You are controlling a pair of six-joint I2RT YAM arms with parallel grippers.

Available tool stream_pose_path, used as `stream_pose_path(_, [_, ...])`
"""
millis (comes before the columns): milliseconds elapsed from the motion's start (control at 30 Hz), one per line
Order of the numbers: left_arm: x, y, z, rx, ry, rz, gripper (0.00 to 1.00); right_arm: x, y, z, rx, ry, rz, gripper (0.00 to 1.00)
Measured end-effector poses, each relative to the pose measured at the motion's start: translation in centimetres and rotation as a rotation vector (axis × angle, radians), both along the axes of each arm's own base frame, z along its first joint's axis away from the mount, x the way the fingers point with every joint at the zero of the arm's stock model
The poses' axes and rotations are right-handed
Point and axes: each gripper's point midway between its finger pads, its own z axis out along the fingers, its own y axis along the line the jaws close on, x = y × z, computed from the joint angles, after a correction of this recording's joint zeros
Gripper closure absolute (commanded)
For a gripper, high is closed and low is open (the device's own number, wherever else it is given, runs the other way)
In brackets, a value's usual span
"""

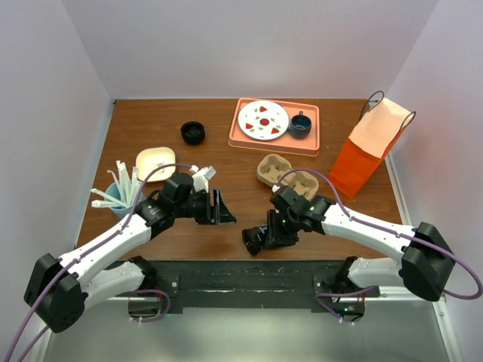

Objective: Pack the takeout coffee

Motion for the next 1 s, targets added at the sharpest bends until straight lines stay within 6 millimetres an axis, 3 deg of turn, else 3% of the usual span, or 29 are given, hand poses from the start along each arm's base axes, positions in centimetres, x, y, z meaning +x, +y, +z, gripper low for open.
stream_pose_path(267, [-2.1,0.6,-2.1,-0.034,0.054,0.025,0.44,0.8,0.3,0.0,0.0,-0.02,-0.044,0.63])
stream_pose_path(567, [-2.7,-1.8,-3.4,-0.076,0.048,-0.033,0.5,2.6,1.4,-0.2,-0.035,-0.038,-0.057,0.63])
stream_pose_path(1000, [-1.0,-4.0,-5.8,-0.031,0.048,-0.039,0.57,3.7,2.5,-0.2,-0.039,-0.052,-0.047,0.63])
